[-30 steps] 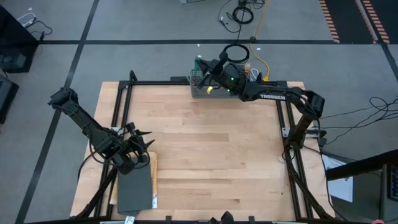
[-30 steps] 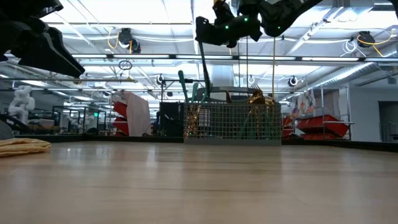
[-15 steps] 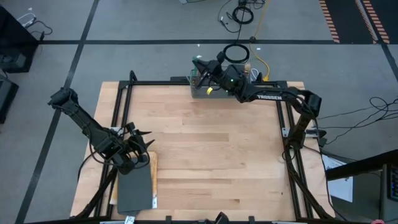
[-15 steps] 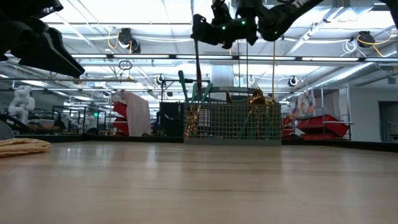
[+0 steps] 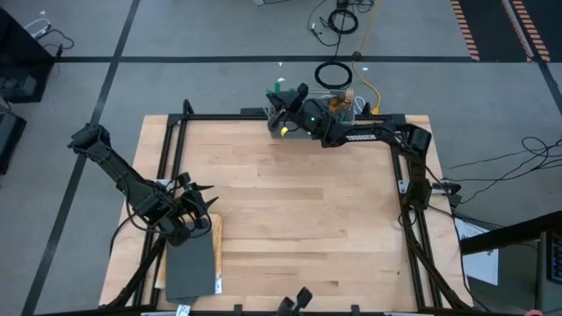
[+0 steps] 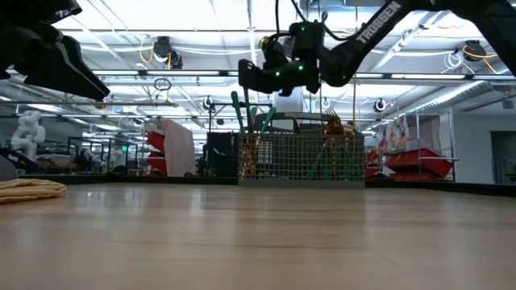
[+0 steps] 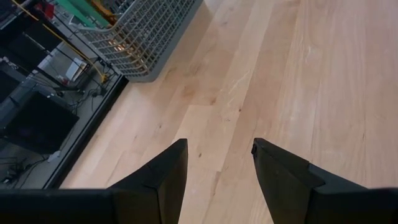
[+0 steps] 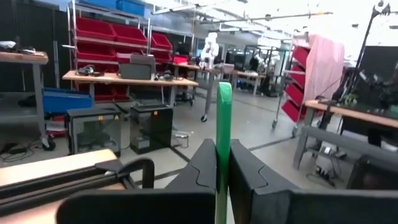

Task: Sort silverware
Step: Put the green knife into the gray silverware holder

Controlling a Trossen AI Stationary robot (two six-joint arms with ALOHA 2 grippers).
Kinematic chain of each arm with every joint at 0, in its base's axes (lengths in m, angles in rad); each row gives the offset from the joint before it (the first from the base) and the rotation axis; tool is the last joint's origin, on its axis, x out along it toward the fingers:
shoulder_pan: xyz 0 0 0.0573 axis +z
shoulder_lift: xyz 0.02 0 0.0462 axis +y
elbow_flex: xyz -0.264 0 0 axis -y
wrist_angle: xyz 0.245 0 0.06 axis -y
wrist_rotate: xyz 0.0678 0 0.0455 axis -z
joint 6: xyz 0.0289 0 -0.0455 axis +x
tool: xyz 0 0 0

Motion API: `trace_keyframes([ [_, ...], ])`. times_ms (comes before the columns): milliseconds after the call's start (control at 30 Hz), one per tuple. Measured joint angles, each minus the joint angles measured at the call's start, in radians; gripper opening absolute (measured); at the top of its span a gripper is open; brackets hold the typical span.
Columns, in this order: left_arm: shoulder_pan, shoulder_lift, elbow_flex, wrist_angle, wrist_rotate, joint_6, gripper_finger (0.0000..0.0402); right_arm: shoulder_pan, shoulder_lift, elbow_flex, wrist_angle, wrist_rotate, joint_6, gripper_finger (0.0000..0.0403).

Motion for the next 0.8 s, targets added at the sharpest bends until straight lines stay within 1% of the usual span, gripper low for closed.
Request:
trace_keyframes([
  [133, 0.0, 0.0, 0.0, -0.011, 0.0, -0.001, 0.019, -0.002, 0.033, 0.0, 0.01, 0.0, 0.022, 0.0],
  [200, 0.0, 0.0, 0.0, -0.014, 0.0, -0.008, 0.019, -0.002, 0.043, -0.008, 0.018, 0.022, 0.026, 0.0],
  [267, 0.0, 0.0, 0.0, -0.015, -0.001, -0.008, 0.019, -0.002, 0.045, -0.026, 0.018, 0.043, 0.047, 0.0],
  [433, 0.0, 0.0, 0.0, -0.015, -0.014, -0.008, 0.019, -0.017, 0.044, -0.078, 0.021, 0.048, 0.125, 0.0],
  [600, 0.0, 0.0, 0.0, -0.015, -0.022, -0.008, 0.019, -0.02, 0.041, -0.101, 0.028, 0.045, 0.144, 0.0001],
  [700, 0.0, 0.0, -0.001, -0.014, -0.023, -0.009, 0.019, -0.021, 0.041, -0.101, 0.024, 0.043, 0.152, 0.0014],
  [800, 0.0, 0.0, -0.001, -0.015, -0.023, -0.009, 0.019, -0.02, 0.04, -0.101, 0.023, 0.043, 0.162, 0.0038],
])
